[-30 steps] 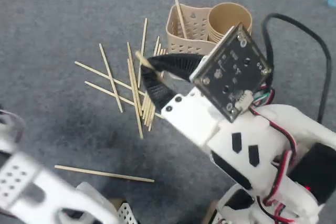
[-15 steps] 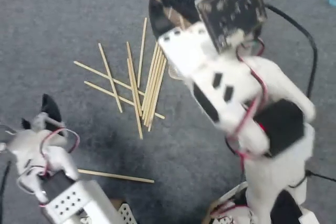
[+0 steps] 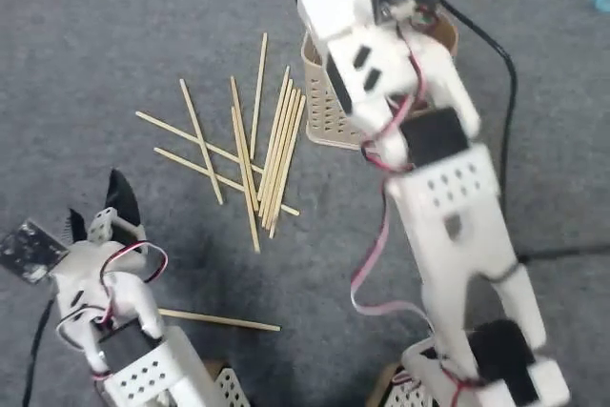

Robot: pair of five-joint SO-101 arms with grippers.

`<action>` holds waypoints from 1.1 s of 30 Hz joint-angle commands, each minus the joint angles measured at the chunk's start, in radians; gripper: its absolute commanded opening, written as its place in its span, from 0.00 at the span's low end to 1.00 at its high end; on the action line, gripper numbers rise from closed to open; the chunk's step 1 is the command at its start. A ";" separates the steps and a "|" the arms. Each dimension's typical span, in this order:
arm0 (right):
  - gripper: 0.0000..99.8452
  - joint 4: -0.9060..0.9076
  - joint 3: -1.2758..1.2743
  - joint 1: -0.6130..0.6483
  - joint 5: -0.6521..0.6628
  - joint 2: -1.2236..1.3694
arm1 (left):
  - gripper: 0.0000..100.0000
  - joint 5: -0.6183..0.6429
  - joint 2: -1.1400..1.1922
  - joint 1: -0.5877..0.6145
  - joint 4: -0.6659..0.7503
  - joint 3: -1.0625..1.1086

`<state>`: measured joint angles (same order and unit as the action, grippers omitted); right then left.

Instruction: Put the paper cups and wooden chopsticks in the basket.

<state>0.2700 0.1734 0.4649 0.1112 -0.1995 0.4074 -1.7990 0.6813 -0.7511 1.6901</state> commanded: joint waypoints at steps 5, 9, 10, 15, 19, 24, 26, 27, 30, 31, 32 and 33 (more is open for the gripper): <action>0.01 -0.278 0.006 -0.047 -0.015 0.163 | 0.29 0.003 -0.017 -0.008 -0.003 -0.005; 0.01 -0.337 0.006 -0.065 -0.011 0.220 | 0.29 0.003 -0.017 -0.008 -0.003 -0.005; 0.01 -0.341 0.006 -0.071 -0.011 0.229 | 0.29 0.003 -0.017 -0.009 -0.003 -0.005; 0.01 -0.349 0.026 -0.084 -0.015 0.236 | 0.29 0.003 -0.017 -0.009 -0.003 -0.005; 0.01 -0.318 0.140 -0.084 -0.015 0.242 | 0.29 0.003 -0.017 -0.009 -0.003 -0.005; 0.01 -0.278 0.293 -0.077 -0.015 0.306 | 0.29 0.003 -0.017 -0.009 -0.003 -0.005; 0.01 -0.277 0.351 -0.076 -0.015 0.351 | 0.29 0.003 -0.017 -0.009 -0.005 -0.005; 0.01 -0.277 0.374 -0.076 -0.015 0.375 | 0.29 0.003 -0.017 -0.009 -0.005 -0.005; 0.01 -0.277 0.423 -0.082 -0.015 0.447 | 0.29 0.003 -0.017 -0.009 -0.006 -0.005; 0.01 -0.278 0.430 -0.084 -0.015 0.470 | 0.29 0.003 -0.017 -0.009 -0.006 -0.005; 0.01 -0.278 0.431 -0.085 -0.015 0.489 | 0.29 0.003 -0.017 -0.009 -0.006 -0.005; 0.01 -0.280 0.431 -0.090 -0.015 0.507 | 0.29 0.003 -0.017 -0.009 -0.006 -0.005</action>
<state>-0.0138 0.5355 0.3928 0.1066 0.2977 0.4074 -1.7990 0.6813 -0.7511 1.6901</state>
